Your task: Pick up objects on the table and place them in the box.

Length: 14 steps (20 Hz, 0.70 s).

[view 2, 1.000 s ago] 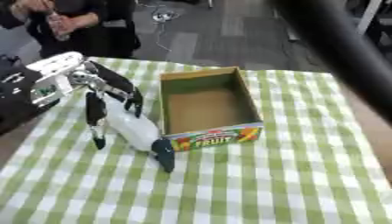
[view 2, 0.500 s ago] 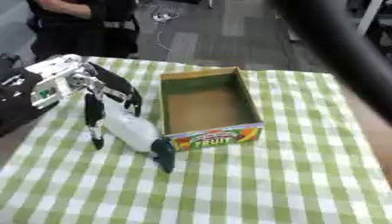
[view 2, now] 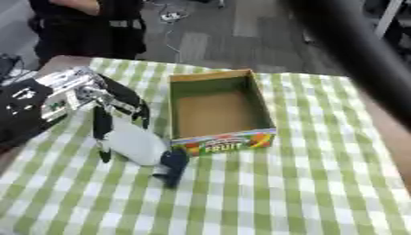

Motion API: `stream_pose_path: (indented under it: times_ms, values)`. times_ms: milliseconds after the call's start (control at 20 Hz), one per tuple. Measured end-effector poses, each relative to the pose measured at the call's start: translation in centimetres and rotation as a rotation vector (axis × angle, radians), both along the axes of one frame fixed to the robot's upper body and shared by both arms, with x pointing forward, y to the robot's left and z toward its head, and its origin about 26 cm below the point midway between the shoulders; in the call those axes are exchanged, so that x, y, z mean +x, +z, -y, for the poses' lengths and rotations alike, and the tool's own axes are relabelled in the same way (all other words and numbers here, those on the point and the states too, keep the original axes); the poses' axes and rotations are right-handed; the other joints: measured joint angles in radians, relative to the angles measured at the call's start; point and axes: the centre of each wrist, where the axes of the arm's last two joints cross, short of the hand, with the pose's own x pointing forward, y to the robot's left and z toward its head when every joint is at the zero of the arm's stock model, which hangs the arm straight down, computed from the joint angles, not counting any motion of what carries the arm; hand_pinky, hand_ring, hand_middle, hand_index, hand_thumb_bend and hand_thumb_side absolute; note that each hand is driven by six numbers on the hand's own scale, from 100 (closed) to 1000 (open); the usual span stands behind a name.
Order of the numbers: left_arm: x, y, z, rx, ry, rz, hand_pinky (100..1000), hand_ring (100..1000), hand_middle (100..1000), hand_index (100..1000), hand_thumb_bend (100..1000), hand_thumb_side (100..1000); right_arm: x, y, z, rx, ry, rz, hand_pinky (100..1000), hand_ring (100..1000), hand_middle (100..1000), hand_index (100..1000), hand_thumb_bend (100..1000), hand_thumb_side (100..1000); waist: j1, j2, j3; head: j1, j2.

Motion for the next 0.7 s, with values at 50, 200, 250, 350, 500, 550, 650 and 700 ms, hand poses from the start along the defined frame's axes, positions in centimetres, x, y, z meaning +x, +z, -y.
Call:
stream_pose_path:
  times_ms: [50,200,250,350,500,550,650,700]
  values:
    - [0.0,-0.1,-0.1,0.004,0.002,-0.001,742,758,832,846,946,420,0.0,0.0,0.0,0.000,0.000,0.000,394,562,603,738,550,904,0.000,0.000,0.000,0.000,0.000]
    - [0.1,-0.5,-0.3,0.015,0.010,-0.006,749,764,840,853,950,423,0.0,0.0,0.0,0.000,0.000,0.000,394,562,603,738,550,904,0.000,0.000,0.000,0.001,0.000]
    - [0.1,-0.7,-0.4,0.024,0.013,-0.009,752,766,844,859,953,426,0.0,0.0,0.0,0.000,0.000,0.000,395,562,603,738,550,903,0.000,0.000,0.000,0.001,0.000]
    - [0.1,-0.9,-0.6,0.039,0.018,-0.013,764,772,853,865,961,435,0.0,0.0,0.0,0.001,-0.001,0.001,395,562,603,738,550,903,0.000,0.000,0.000,0.006,0.000]
    - [0.1,-1.4,-0.6,0.058,0.021,-0.016,759,763,828,861,960,442,0.0,0.0,0.1,0.002,-0.003,0.002,395,562,603,738,550,904,0.000,0.000,0.000,0.010,0.000]
    - [0.1,-1.5,-0.5,0.063,0.019,-0.015,757,761,827,862,957,444,0.0,0.0,0.1,0.002,-0.004,0.002,395,562,603,738,550,904,0.000,0.000,0.000,0.010,0.000]
    - [0.1,-1.6,-0.3,0.076,0.016,-0.011,747,759,827,866,961,458,0.0,0.1,0.1,0.003,-0.005,0.003,395,562,603,738,551,904,-0.001,0.000,0.000,0.012,0.000]
    - [0.1,-1.6,-0.1,0.079,0.010,-0.007,743,754,825,861,965,463,0.0,0.1,0.1,0.003,-0.005,0.003,395,562,603,738,550,905,-0.001,0.000,0.000,0.014,0.000]
